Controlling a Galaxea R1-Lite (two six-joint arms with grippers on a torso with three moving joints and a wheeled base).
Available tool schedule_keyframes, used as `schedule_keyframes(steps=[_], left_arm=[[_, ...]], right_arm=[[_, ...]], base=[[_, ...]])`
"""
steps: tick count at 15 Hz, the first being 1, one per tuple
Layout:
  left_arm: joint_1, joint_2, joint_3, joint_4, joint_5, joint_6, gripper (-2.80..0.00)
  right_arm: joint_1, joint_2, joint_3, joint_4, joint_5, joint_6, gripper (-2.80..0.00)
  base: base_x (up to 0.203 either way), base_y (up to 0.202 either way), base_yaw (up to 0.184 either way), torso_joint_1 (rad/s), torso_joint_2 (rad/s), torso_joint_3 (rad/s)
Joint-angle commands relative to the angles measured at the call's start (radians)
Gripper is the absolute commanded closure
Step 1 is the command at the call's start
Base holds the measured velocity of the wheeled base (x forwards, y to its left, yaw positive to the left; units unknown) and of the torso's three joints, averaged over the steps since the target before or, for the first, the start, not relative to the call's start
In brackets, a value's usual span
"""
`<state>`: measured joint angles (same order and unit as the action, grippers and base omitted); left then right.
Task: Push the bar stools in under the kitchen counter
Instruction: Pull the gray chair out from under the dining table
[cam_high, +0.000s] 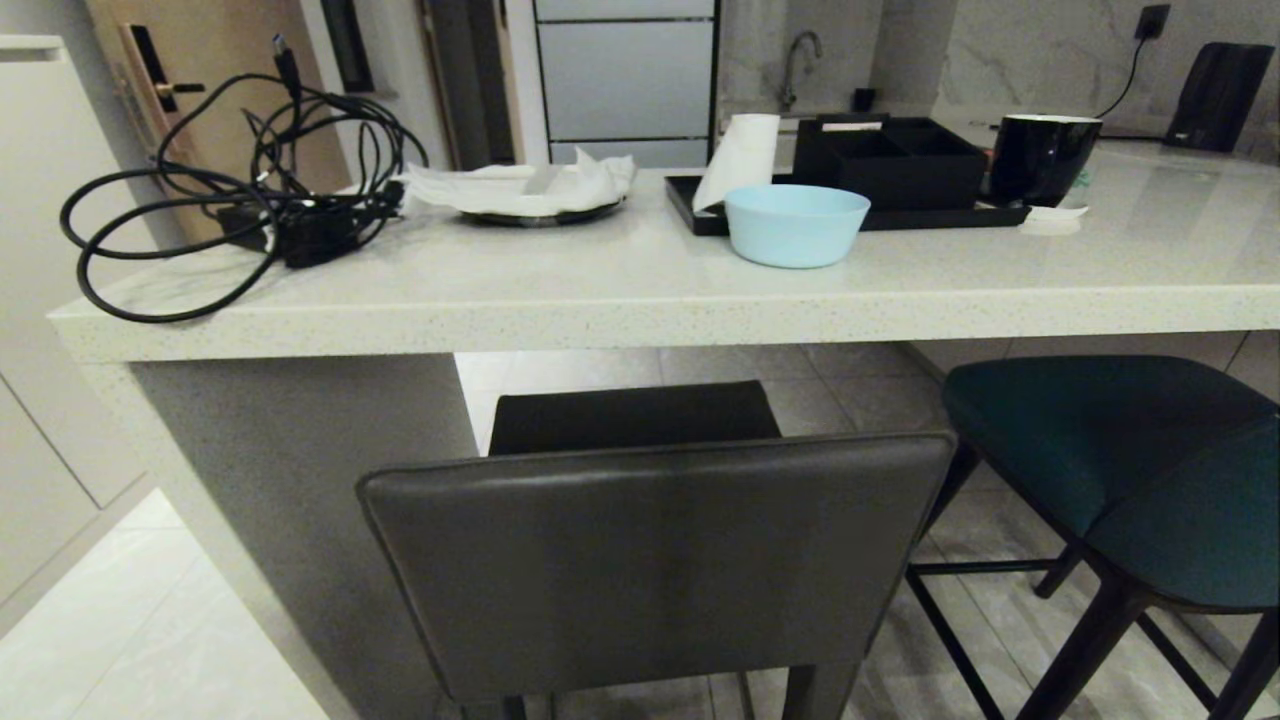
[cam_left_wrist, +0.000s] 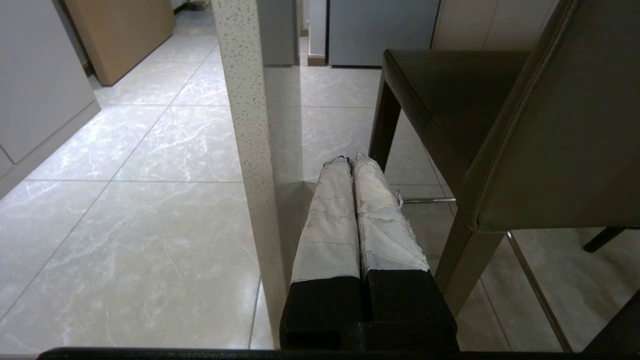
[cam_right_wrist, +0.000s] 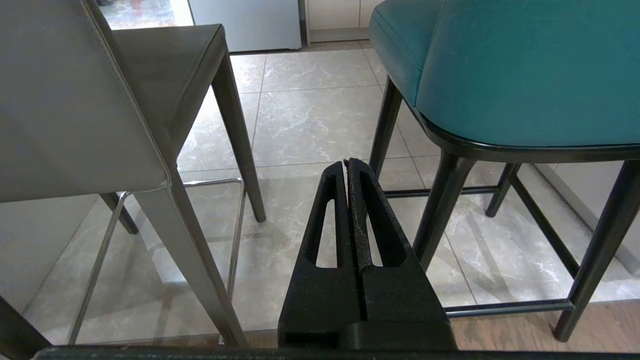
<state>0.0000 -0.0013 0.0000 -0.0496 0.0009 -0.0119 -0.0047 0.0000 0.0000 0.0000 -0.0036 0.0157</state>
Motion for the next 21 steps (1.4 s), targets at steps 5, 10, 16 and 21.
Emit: schedule_keyframes(steps=[5, 10, 16, 21], left_arm=[[0.003, 0.001, 0.018, -0.005, -0.01, 0.034, 0.0], [0.005, 0.054, -0.044, 0.005, 0.001, 0.056, 0.0], [0.005, 0.457, -0.15, -0.174, -0.023, 0.043, 0.0], [-0.066, 0.942, -0.135, -0.553, -0.029, 0.014, 0.0]], right_arm=[[0.0, -0.002, 0.0, 0.0, 0.001, 0.001, 0.0], [0.0, 0.037, -0.032, 0.025, 0.004, -0.043, 0.0], [-0.001, 0.349, -0.192, 0.031, 0.049, -0.057, 0.0], [0.0, 0.731, -0.215, -0.175, 0.055, -0.047, 0.0]], base=[[0.0, 0.0, 0.0, 0.0, 0.0, 0.0], [0.0, 0.0, 0.0, 0.0, 0.0, 0.0], [0.0, 0.0, 0.0, 0.0, 0.0, 0.0], [0.0, 0.0, 0.0, 0.0, 0.0, 0.0]])
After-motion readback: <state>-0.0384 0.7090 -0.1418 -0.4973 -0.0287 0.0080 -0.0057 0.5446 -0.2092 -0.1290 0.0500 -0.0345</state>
